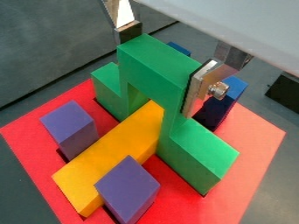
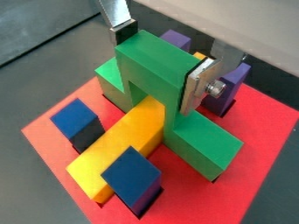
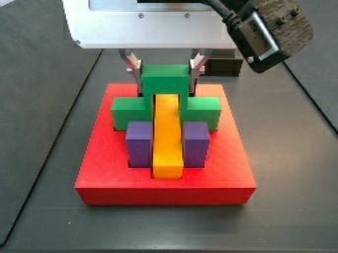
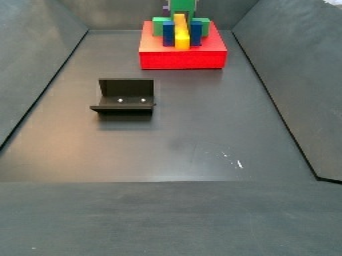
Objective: Pick up the green object. Move up. Move to above the board. Insert the green object.
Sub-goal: Insert the green object.
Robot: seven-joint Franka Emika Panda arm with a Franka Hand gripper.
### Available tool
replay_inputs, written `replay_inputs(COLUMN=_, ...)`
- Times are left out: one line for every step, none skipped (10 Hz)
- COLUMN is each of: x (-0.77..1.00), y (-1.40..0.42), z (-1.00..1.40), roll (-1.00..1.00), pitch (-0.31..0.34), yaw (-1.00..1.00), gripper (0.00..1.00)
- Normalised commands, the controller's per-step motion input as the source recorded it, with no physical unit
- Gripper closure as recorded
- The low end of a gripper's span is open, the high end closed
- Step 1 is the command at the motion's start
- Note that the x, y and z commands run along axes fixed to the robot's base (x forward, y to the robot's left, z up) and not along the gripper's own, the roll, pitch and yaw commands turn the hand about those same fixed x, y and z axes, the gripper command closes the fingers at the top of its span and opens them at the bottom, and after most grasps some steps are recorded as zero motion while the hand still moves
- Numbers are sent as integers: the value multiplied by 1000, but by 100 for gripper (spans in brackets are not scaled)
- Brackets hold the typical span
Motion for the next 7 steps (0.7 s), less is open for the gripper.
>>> replay_inputs(x=-169, y=0, z=-217, roll=51, pitch=-76, yaw=0, gripper=100)
replay_inputs(x=-9, y=0, z=-323, roll=121, pitch=-26, yaw=0, gripper=100)
replay_inputs(x=26, y=-23, z=-474, roll=117, pitch=-26, yaw=0, gripper=100)
replay_inputs(x=83, y=-57, z=-583, roll=141, pitch=-30, yaw=0, gripper=100)
replay_inputs(x=154, y=-117, z=-643, roll=206, pitch=0, yaw=0, gripper=100)
replay_inputs(x=143, y=-154, z=-669, roll=281, pitch=0, yaw=0, gripper=100)
replay_inputs(x=186, y=-183, z=-689, roll=319, pitch=20, yaw=0, gripper=100)
